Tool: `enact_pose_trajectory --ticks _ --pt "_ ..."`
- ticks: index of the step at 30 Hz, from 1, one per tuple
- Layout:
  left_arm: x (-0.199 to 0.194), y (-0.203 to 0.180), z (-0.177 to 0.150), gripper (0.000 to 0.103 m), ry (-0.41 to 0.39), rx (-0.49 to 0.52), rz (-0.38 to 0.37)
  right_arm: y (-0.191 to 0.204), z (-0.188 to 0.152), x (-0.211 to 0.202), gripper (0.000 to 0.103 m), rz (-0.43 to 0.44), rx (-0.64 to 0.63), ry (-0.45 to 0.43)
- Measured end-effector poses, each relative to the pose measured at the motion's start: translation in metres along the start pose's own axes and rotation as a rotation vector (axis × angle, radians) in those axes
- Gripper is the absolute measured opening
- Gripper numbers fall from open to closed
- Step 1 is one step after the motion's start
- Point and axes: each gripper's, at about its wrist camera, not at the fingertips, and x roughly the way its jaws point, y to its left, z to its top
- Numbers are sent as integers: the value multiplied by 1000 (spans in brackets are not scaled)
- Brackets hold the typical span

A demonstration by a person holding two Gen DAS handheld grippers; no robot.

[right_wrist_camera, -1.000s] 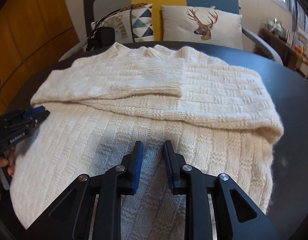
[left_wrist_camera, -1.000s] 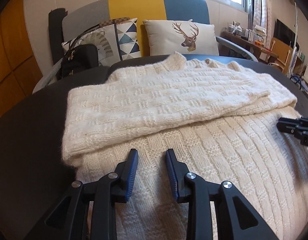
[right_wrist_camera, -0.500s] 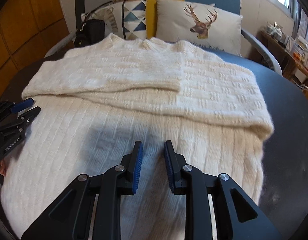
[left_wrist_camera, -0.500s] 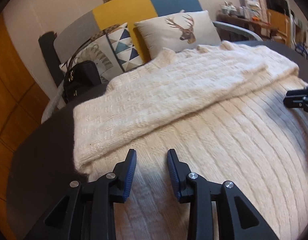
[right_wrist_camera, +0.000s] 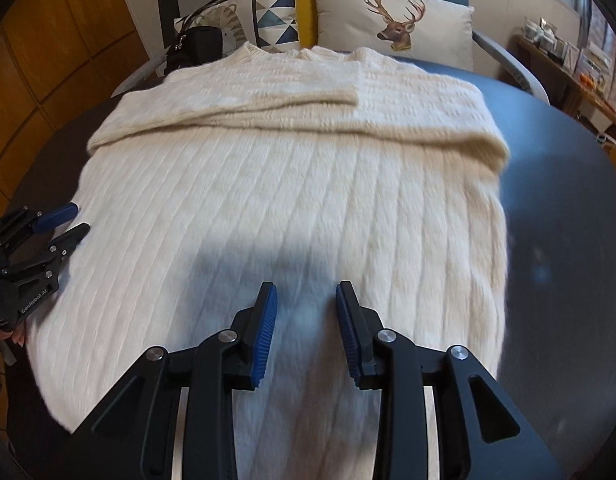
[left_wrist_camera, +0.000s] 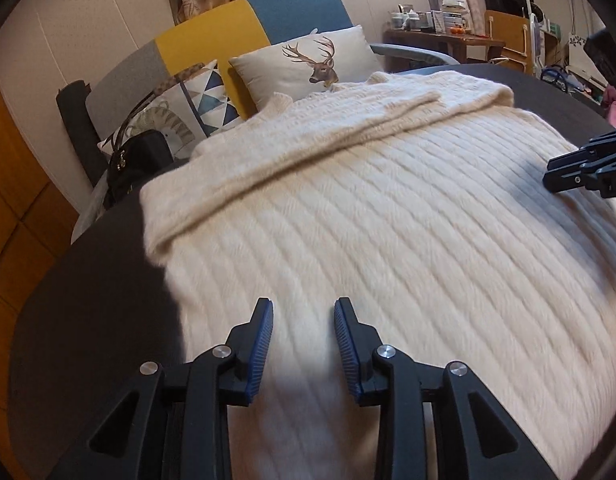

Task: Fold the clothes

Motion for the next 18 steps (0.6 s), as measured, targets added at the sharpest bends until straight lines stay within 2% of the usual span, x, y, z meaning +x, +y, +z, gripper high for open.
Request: enact_pose_trajectory --ticks 9,12,15,18 --pt "-31 12 -42 32 -19 -91 -61 -11 -37 -29 33 74 38 7" --pt "-36 16 -35 32 -29 -157 -89 -23 -38 -37 33 131 88 -30" --pt "-33 10 -17 32 -72 -192 -119 -33 -21 -42 33 124 131 -134" --pt "-9 -6 6 32 -52 -162 -83 -38 5 -31 30 81 127 -193"
